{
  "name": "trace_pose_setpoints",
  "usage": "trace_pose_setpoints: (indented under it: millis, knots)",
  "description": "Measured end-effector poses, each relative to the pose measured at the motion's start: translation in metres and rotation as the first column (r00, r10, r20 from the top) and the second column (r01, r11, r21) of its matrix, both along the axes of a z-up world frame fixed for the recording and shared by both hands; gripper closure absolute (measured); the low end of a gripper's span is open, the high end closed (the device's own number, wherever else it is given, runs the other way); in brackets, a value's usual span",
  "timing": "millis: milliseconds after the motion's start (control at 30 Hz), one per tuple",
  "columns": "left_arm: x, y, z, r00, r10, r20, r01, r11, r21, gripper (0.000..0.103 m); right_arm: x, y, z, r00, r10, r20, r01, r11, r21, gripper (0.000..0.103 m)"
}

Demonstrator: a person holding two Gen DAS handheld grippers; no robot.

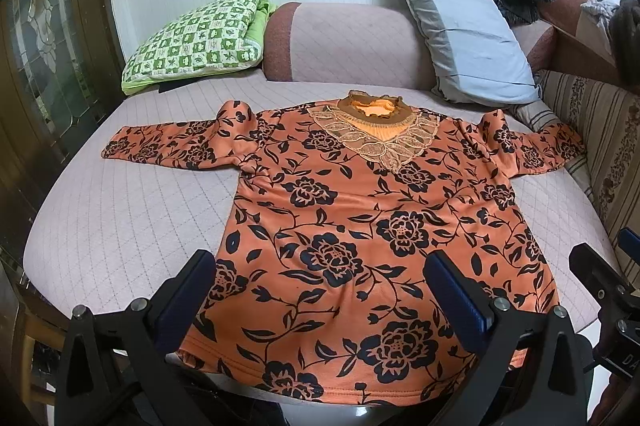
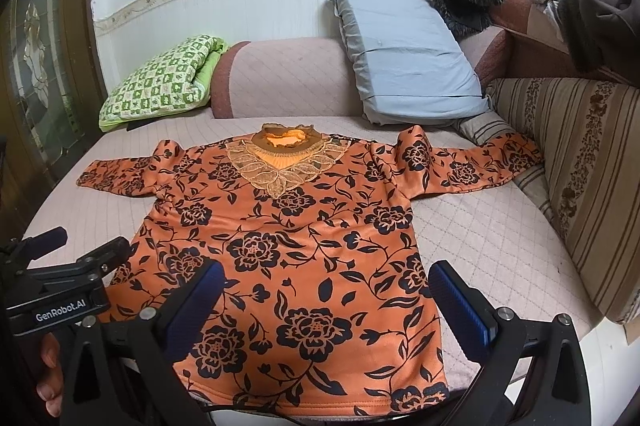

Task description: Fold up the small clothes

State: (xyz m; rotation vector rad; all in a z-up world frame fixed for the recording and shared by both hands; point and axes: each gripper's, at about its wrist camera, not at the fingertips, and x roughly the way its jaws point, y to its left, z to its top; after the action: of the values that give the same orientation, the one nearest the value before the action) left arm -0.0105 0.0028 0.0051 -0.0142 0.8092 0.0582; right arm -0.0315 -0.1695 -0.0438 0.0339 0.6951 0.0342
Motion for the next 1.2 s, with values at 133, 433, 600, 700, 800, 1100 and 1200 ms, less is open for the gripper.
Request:
trace_pose_setpoints:
  millis: [133, 433, 600, 700, 800, 1100, 1200]
  knots:
    - [-0.001, 0.0, 0.001, 1.0, 0.0, 0.002, 0.0, 1.0, 0.002, 0.0, 0.0, 0.0, 0.0, 1.0, 0.0, -0.001, 0.0, 1.0, 0.001, 0.0]
    - [0.003, 0.006, -0.012, 0.999, -0.01, -0.033, 0.008, 0.998, -0.061, 0.0, 0.008, -0.009, -0.014, 0.997, 0.039, -0.059, -0.032, 0.993, 0.115, 0.0]
    - [0.015, 0.013, -0.037, 0.996, 0.002, -0.085, -0.009, 0.997, -0.077, 0.0, 0.033, -0.062, -0.053, 0.984, 0.028, -0.176, 0.036, 0.935, 0.352, 0.0]
    - [0.027, 0.015, -0.053, 0.994, 0.003, -0.114, -0.011, 0.998, -0.069, 0.0, 0.053, -0.11, -0.071, 0.976, -0.041, -0.216, 0.132, 0.896, 0.425, 0.0]
    - [0.043, 0.015, -0.067, 0.991, -0.01, -0.133, 0.0, 0.997, -0.072, 0.0, 0.078, -0.169, -0.082, 0.967, -0.141, -0.211, 0.228, 0.846, 0.482, 0.0]
    - [0.127, 0.005, -0.101, 0.98, -0.086, -0.177, 0.06, 0.988, -0.145, 0.0, 0.195, -0.338, -0.125, 0.895, -0.369, -0.25, 0.443, 0.678, 0.587, 0.011]
    - [0.155, 0.005, -0.111, 0.982, -0.093, -0.167, 0.066, 0.984, -0.164, 0.0, 0.243, -0.384, -0.14, 0.856, -0.447, -0.258, 0.509, 0.649, 0.565, 0.024]
